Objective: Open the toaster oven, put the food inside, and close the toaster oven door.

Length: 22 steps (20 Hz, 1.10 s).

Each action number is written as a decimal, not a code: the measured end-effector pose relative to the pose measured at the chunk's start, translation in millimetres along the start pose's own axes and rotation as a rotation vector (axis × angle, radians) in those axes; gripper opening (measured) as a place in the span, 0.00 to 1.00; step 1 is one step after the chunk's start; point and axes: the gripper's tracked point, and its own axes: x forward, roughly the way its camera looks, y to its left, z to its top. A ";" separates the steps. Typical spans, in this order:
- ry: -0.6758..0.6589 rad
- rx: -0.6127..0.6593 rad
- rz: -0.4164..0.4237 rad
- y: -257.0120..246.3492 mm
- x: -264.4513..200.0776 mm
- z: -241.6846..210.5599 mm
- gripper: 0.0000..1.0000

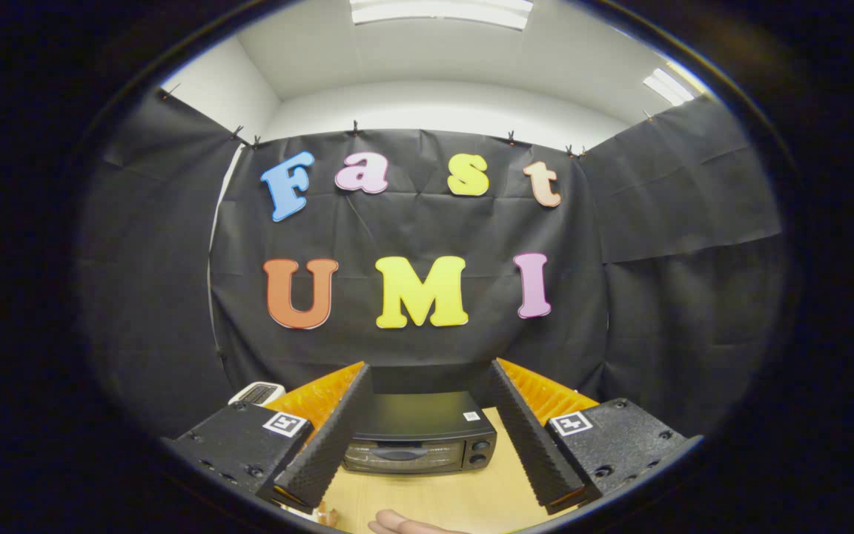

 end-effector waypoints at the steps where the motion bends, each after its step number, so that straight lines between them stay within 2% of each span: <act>1: 0.004 -0.026 -0.004 -3.0 8.9 -7.3 1.00; 5: 0.068 -0.011 -0.004 -10.1 47.2 -56.1 1.00; 8: 0.154 0.023 0.028 0.5 81.7 -107.3 1.00; 11: 0.174 -0.057 0.060 17.9 109.7 -144.5 1.00; 13: 0.191 -0.115 0.066 32.3 121.1 -168.9 1.00; 22: 0.383 -0.110 0.047 66.2 152.6 -256.0 1.00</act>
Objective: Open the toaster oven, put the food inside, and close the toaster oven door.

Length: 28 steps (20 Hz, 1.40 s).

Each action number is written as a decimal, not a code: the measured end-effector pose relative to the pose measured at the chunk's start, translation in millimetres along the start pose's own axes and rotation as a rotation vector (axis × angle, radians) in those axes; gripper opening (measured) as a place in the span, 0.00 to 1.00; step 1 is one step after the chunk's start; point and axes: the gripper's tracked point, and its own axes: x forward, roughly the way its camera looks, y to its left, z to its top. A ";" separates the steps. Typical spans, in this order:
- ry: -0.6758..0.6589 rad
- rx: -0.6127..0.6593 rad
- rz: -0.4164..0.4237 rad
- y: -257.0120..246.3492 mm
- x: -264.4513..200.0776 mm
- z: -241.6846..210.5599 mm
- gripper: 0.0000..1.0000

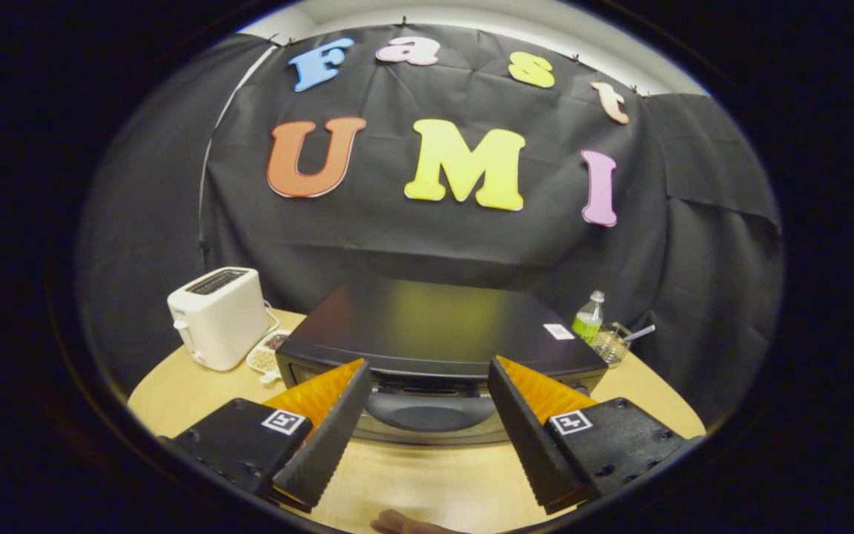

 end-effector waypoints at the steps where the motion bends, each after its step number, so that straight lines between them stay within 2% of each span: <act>1: 0.019 -0.006 -0.022 -3.8 4.8 -5.3 1.00; 6: 0.040 0.077 0.004 -1.1 15.4 -12.1 1.00; 9: 0.049 0.061 0.053 2.5 21.1 -11.2 1.00; 13: 0.055 0.100 0.110 1.6 12.3 -19.0 1.00; 23: 0.074 0.103 0.060 -0.5 -42.2 -75.4 1.00; 28: 0.068 0.105 0.074 -2.0 -59.1 -119.7 1.00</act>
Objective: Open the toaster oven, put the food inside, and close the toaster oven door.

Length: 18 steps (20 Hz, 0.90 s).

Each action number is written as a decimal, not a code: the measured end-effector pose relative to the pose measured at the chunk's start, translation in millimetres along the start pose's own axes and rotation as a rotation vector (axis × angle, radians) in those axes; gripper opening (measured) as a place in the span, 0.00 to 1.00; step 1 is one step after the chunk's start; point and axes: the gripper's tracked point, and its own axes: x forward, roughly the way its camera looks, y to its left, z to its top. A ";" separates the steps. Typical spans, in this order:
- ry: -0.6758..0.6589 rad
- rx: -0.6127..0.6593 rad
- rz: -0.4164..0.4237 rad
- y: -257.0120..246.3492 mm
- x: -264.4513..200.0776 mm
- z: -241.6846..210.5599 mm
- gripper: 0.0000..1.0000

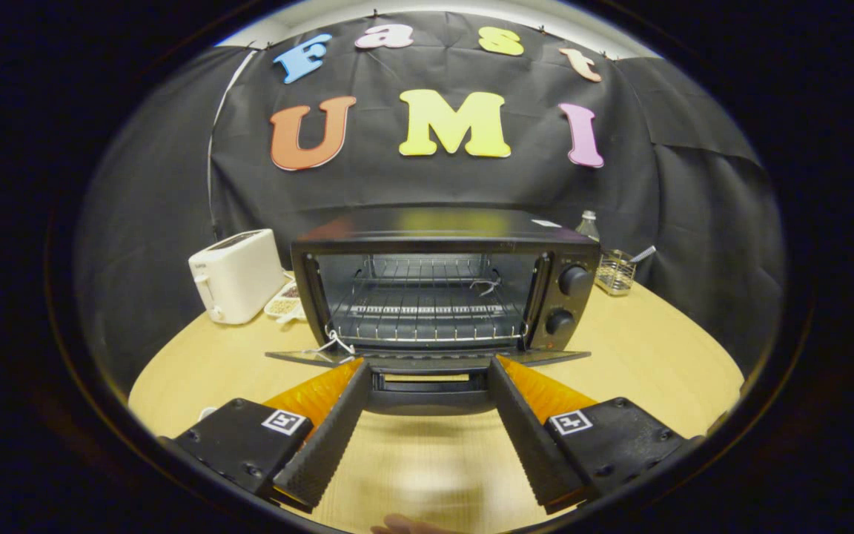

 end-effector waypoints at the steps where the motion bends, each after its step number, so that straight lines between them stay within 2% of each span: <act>1: 0.000 0.002 0.003 0.0 -1.9 -9.1 1.00; 11: 0.122 0.083 0.039 -3.6 1.2 -67.4 0.99; 15: 0.183 0.114 0.108 2.9 -4.9 -74.6 0.98; 18: 0.240 0.180 0.217 18.1 -23.0 -68.1 0.98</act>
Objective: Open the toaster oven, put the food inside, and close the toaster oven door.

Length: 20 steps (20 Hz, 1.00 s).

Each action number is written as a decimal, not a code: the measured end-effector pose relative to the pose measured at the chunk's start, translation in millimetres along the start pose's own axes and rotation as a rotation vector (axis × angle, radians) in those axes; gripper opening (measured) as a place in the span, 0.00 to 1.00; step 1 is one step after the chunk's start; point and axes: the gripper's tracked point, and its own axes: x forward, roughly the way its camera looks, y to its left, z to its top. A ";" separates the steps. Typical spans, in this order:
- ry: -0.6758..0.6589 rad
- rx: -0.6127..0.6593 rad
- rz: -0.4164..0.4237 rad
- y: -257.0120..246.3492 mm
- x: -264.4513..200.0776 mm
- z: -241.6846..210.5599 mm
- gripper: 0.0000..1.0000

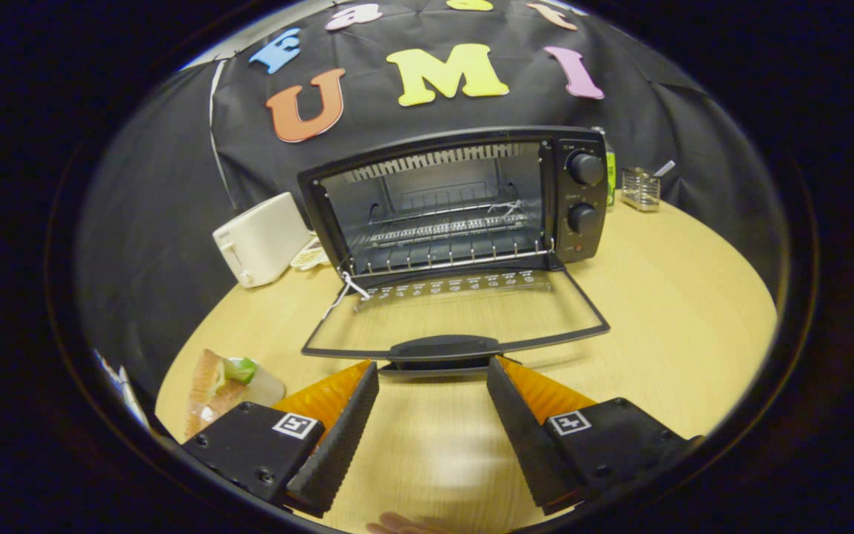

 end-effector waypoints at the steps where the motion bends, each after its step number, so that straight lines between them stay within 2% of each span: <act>1: 0.016 0.017 0.049 9.9 -7.7 2.0 0.97; 6: 0.180 0.123 0.375 75.6 -49.7 -2.3 0.95; 9: 0.336 0.126 0.476 95.6 -62.2 -19.6 0.93; 11: 0.382 0.134 0.540 108.1 -65.4 -20.1 0.91; 13: 0.422 0.112 0.568 113.9 -62.3 -20.9 0.88; 17: 0.506 0.102 0.525 116.5 -52.7 -27.9 0.82; 20: 0.538 0.125 0.570 133.5 -57.3 -25.5 0.77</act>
